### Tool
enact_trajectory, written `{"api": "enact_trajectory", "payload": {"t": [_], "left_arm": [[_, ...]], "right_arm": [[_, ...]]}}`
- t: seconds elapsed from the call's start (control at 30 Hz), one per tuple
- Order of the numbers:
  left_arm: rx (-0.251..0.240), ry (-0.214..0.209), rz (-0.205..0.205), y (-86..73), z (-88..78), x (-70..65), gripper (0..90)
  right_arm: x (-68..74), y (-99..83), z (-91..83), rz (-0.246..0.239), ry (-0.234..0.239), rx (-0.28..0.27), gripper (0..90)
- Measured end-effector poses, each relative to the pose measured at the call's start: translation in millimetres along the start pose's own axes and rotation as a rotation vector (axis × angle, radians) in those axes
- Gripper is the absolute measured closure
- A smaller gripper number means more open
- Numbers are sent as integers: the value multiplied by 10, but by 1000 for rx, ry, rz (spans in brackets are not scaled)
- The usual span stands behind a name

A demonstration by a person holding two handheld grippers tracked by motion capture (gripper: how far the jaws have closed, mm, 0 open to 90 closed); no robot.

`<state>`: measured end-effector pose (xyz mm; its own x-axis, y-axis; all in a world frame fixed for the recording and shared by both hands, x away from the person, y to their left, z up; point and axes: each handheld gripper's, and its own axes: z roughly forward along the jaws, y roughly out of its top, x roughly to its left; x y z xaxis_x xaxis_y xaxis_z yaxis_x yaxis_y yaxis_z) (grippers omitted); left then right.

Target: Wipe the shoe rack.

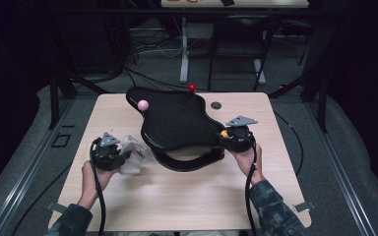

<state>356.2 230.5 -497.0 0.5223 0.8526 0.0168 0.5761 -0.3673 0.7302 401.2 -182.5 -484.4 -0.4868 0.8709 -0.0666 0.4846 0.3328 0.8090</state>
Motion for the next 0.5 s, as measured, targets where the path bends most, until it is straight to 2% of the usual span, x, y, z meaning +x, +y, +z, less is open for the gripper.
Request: {"api": "enact_trajectory", "payload": {"t": [0.1,0.17,0.23,0.3,0.37,0.5], "left_arm": [[-1,-4,-12,-27,-4,6,779],[3,-6,-12,-41,-2,-11,779],[8,-9,-3,-51,3,-24,779],[4,-10,-7,-61,3,-24,779],[-1,-11,-17,-79,0,-13,779],[5,-13,-34,-117,5,16,779]], "right_arm": [[-4,4,10,25,-26,5,450],[1,7,11,40,-34,11,452],[8,10,11,40,-38,11,494],[19,12,6,24,-26,8,593],[25,13,6,18,-35,12,595],[-3,14,9,13,-10,9,599]]}}
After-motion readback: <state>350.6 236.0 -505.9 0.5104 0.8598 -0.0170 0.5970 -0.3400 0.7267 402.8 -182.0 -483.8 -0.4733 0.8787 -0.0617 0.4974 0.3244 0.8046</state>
